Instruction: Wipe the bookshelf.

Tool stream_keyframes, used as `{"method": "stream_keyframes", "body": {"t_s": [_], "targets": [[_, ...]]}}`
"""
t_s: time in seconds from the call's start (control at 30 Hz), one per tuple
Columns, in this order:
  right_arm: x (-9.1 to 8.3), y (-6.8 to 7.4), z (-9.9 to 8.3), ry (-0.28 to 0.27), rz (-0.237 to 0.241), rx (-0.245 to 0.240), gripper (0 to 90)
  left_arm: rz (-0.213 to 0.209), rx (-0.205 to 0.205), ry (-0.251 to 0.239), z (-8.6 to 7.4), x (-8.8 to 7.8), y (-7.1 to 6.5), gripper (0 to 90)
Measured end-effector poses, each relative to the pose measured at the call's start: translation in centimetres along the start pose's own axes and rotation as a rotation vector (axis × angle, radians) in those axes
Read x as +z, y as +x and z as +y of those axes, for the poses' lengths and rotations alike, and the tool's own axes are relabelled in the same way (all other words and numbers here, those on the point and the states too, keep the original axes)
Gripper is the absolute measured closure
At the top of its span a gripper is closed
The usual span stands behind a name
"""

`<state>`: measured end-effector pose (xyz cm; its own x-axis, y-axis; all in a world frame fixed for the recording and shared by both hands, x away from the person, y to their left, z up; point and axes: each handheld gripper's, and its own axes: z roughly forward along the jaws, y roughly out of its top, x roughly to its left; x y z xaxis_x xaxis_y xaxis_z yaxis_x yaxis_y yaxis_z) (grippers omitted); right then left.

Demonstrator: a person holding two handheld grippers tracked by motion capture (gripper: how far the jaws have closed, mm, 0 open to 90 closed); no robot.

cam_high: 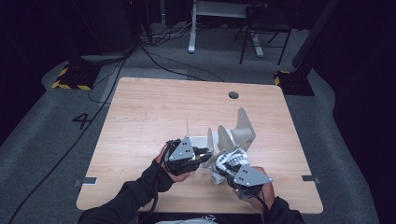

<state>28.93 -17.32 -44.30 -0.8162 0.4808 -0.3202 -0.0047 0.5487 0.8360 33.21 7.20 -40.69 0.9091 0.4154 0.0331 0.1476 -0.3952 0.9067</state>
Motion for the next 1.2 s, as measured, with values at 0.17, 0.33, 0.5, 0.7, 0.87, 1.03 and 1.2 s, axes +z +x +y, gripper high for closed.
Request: {"method": "stream_keyframes", "body": {"t_s": [0.17, 0.33, 0.5, 0.7, 0.87, 1.03, 1.2], "targets": [[1.5, -0.5, -1.7, 0.073, 0.01, 0.007, 79.6, 0.003, -0.003, -0.001, 0.0, 0.0, -0.1, 74.1], [1.9, -1.7, -3.8, 0.141, -0.022, 0.041, 79.7, 0.003, -0.003, 0.0, 0.0, 0.0, -0.1, 73.6], [1.2, -3.4, -5.1, 0.173, -0.065, 0.079, 79.8, 0.005, -0.003, -0.004, 0.0, 0.0, -0.2, 72.4], [-0.2, -4.5, -5.6, 0.158, -0.148, 0.099, 79.9, 0.007, 0.0, -0.008, 0.0, 0.2, -0.2, 72.7], [-1.6, -5.6, -5.8, 0.112, -0.215, 0.14, 80.0, 0.004, -0.003, -0.015, 0.0, 0.4, -0.2, 72.3], [-3.3, -6.0, -4.2, -0.008, -0.25, 0.171, 80.1, 0.005, -0.004, -0.011, 0.1, 0.5, -0.2, 72.0], [-3.7, -4.8, -1.7, -0.1, -0.223, 0.149, 80.0, -0.002, -0.007, -0.009, 0.1, 0.5, 0.1, 78.3]]}}
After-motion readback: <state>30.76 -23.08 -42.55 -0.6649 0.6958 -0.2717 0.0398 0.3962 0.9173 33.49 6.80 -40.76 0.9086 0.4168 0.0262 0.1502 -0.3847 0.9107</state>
